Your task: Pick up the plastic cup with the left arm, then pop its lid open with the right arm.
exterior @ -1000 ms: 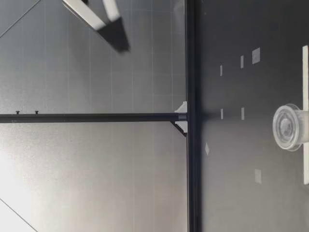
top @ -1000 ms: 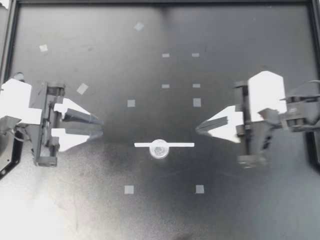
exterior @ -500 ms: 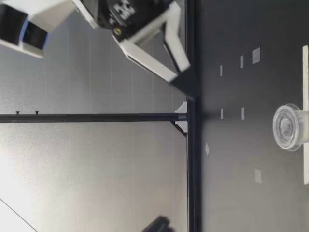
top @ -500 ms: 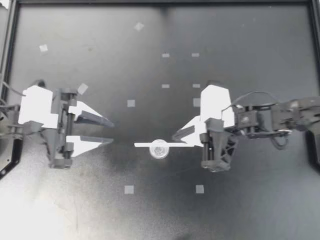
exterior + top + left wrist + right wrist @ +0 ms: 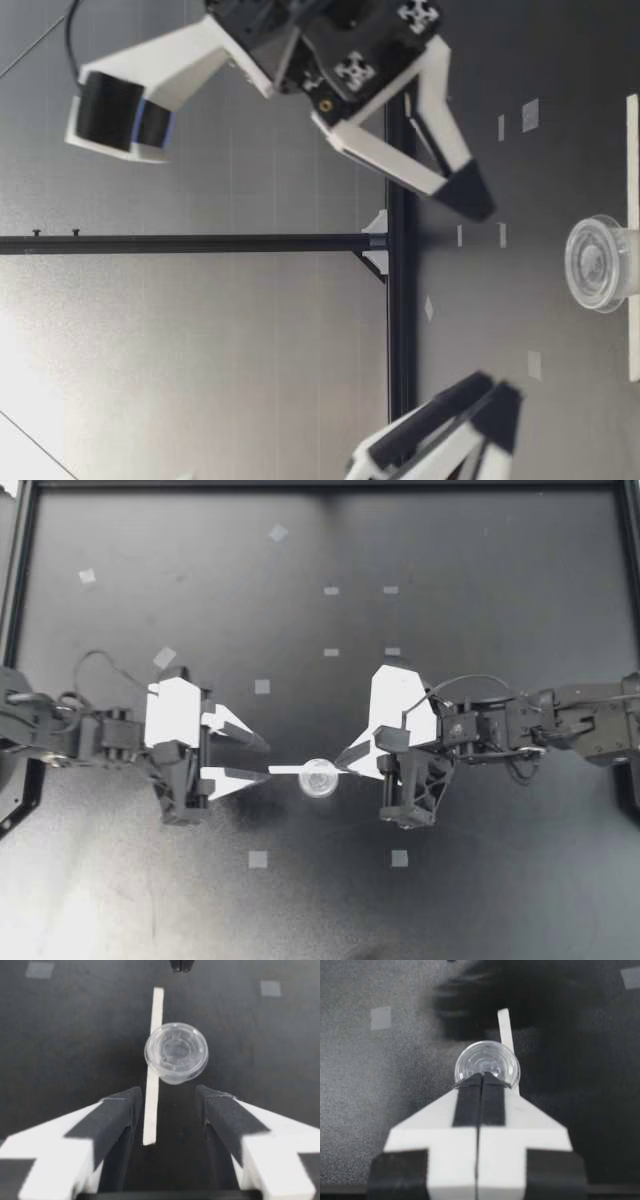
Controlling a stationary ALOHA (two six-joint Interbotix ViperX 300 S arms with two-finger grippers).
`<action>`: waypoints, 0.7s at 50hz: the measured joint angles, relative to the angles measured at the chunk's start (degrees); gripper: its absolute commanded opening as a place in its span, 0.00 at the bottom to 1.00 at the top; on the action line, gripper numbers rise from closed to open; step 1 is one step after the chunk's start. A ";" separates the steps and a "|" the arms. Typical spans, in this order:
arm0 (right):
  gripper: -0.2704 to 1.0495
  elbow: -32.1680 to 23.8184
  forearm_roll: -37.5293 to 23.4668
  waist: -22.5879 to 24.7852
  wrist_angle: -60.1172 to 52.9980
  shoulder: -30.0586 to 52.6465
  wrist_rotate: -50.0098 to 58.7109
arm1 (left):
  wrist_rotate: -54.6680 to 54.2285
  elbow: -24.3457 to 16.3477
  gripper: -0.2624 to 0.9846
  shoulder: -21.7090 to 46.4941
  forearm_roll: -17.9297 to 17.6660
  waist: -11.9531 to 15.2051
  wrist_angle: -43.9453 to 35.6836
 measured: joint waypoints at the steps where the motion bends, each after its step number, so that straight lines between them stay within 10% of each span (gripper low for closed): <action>1: 0.15 -0.09 0.00 0.09 0.00 0.35 0.26 | -0.09 -0.26 0.65 0.53 0.00 0.00 0.00; 35: 0.15 -2.72 0.00 0.18 0.00 6.77 0.53 | 0.26 -5.62 0.76 11.25 -0.09 0.00 0.26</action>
